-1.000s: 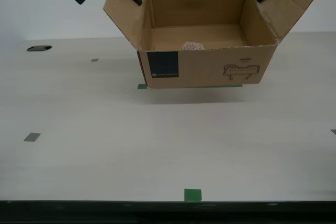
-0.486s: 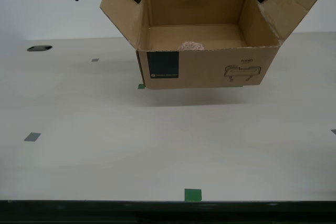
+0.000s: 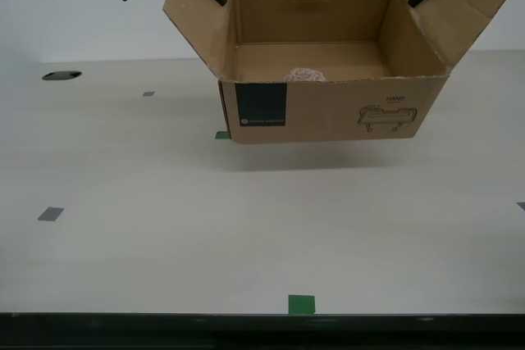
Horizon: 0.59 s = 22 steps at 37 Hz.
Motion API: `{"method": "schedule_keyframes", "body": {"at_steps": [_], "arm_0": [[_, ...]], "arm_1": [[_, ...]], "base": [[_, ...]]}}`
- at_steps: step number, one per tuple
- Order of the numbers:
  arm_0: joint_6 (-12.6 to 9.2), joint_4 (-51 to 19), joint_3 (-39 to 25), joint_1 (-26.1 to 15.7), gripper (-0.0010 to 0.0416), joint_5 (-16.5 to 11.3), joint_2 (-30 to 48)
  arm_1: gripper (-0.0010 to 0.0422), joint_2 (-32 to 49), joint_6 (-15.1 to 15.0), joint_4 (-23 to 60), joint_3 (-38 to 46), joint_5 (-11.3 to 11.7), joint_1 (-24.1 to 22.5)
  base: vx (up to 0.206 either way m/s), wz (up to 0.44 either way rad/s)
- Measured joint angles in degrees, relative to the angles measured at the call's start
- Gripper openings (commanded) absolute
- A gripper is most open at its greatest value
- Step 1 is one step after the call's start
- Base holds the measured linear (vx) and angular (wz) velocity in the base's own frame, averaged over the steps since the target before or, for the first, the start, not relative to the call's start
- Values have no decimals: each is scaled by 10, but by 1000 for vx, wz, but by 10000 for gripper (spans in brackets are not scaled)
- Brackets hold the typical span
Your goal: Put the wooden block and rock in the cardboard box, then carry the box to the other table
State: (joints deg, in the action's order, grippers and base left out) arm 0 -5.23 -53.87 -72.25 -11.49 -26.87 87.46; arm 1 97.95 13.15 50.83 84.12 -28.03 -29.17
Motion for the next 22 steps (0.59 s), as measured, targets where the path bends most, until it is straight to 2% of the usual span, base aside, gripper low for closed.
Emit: {"method": "schedule_keyframes", "body": {"at_steps": [9, 13, 17, 22], "arm_0": [[0, -6, 0, -1, -1, 2, 0], [0, -9, 0, -1, -1, 2, 0], [7, -8, 0, -1, -1, 2, 0], [8, -7, 0, -1, -1, 2, -1]], "arm_1": [[-1, 0, 3, 1, 0, 2, -6], [-1, 0, 18, 4, 0, 1, -7], [-1, 0, 20, 4, 0, 2, -7], [-1, -1, 20, 3, 0, 20, -7]], "base": [[-3, 2], [-57, -3], [-77, -2], [-92, -6]]}}
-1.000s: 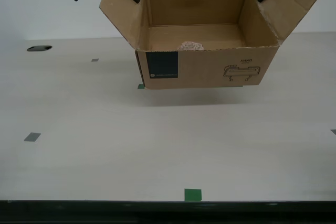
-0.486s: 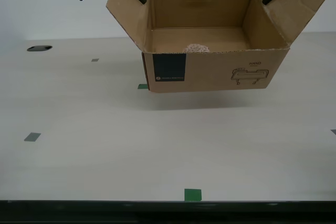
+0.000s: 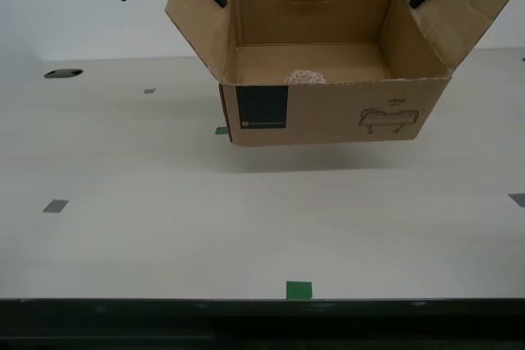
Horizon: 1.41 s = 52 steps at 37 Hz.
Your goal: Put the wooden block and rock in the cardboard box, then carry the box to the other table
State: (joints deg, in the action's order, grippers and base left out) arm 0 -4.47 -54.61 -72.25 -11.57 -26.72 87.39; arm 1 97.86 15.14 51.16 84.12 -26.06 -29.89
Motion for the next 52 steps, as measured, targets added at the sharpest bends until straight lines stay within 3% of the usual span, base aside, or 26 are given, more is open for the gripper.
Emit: {"method": "schedule_keyframes", "body": {"at_steps": [8, 18, 46, 52], "arm_0": [[0, -10, 0, 0, -1, -1, 0], [-1, -14, 0, -1, -1, -1, 0], [-57, -10, 0, -4, -1, -1, 0], [-58, -7, 0, -4, -1, -1, 0]], "arm_1": [[-1, 0, 20, 6, 0, 9, 0], [-1, 0, 21, 6, 0, 9, -1], [-1, 1, -34, -2, 0, 10, 3], [-1, 1, -35, 0, 0, 11, 3]], "base": [[-104, -17], [-100, 5], [-152, 48], [-186, -4]]}}
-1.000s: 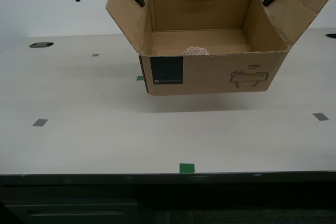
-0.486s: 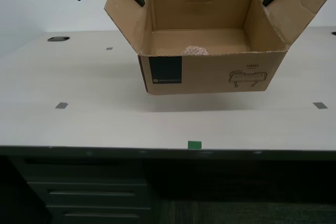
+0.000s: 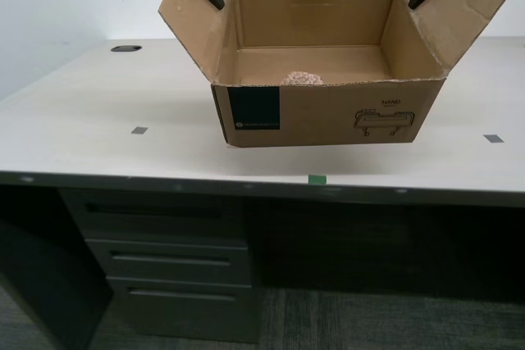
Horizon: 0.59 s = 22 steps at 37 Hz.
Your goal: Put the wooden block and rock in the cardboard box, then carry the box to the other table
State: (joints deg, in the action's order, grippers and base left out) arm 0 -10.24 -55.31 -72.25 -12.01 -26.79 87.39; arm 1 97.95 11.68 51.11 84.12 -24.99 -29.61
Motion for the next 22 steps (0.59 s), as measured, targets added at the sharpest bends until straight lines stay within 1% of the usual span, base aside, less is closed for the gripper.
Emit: {"method": "schedule_keyframes", "body": {"at_steps": [6, 11, 12, 20, 22], "arm_0": [[0, 6, 0, 0, -1, 0, 0], [0, 6, 0, 0, -1, 0, 0], [0, 6, 0, 0, -1, 0, 0], [1, 6, 0, 0, -1, -1, 0], [1, 5, 0, 0, -1, -2, 0]], "arm_1": [[-1, 0, 5, 1, 0, 0, 0], [-1, 0, 40, 3, 0, 0, 0], [-1, 0, 43, 3, 0, 0, 0], [-1, 0, 45, 33, 0, 0, -1], [-1, 0, 46, 42, 0, 7, -1]], "base": [[-177, -11], [-153, 16], [-144, 41], [-128, 79], [-114, 117]]}}
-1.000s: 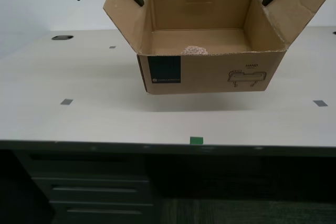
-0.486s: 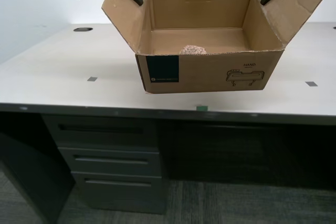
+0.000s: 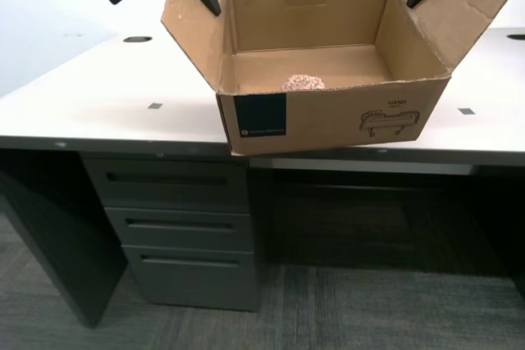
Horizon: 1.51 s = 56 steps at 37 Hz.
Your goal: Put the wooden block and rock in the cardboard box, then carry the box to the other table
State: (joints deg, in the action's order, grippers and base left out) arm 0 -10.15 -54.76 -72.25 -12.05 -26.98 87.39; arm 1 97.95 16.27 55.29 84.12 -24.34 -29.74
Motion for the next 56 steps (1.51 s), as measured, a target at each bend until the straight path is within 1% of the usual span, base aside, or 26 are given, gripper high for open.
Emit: {"method": "schedule_keyframes", "body": {"at_steps": [4, 6, 15, 24, 27, 30, 36, 41, 45, 50, 52, 56], "arm_0": [[0, 1, 0, 0, -1, -4, 0], [0, 2, 0, -1, -1, -7, 0], [-1, 2, 0, -3, -1, -7, 0], [-12, -10, 0, -5, -1, -7, 0], [-21, -9, 0, -5, -1, -7, 0], [-32, -10, 0, -5, -1, -7, 0], [-35, -13, 0, -6, -1, -7, 0], [-33, -13, 0, -7, -1, -6, 0], [-32, -13, 0, -7, -1, -6, 0], [-30, -23, 0, -7, -1, -6, 0], [-24, -31, 0, -8, -1, -6, 0], [-3, -46, 0, -8, -1, -6, 0]], "arm_1": [[-1, 0, 13, 15, 0, 36, 0], [-1, 0, 12, 21, 0, 48, 0], [-1, 0, -23, 22, 0, 50, 1], [-1, 0, -31, 7, 0, 50, 1], [-1, 0, -42, 3, 0, 51, 1], [-1, 0, -44, 3, 0, 50, 1], [-1, 0, -47, 3, 0, 50, 1], [-1, 0, -47, 3, 0, 51, 0], [-1, 0, -41, 3, 0, 51, 0], [-1, 0, -41, 3, 0, 50, 0], [-1, 0, -38, 3, 0, 50, 0], [-1, 0, -26, 4, 0, 43, -1]], "base": [[-111, 146], [-107, 160], [-103, 211], [-106, 233], [-106, 252], [-104, 255], [-96, 255], [-87, 254], [-64, 259], [-45, 234], [-25, 212], [-10, 188]]}}
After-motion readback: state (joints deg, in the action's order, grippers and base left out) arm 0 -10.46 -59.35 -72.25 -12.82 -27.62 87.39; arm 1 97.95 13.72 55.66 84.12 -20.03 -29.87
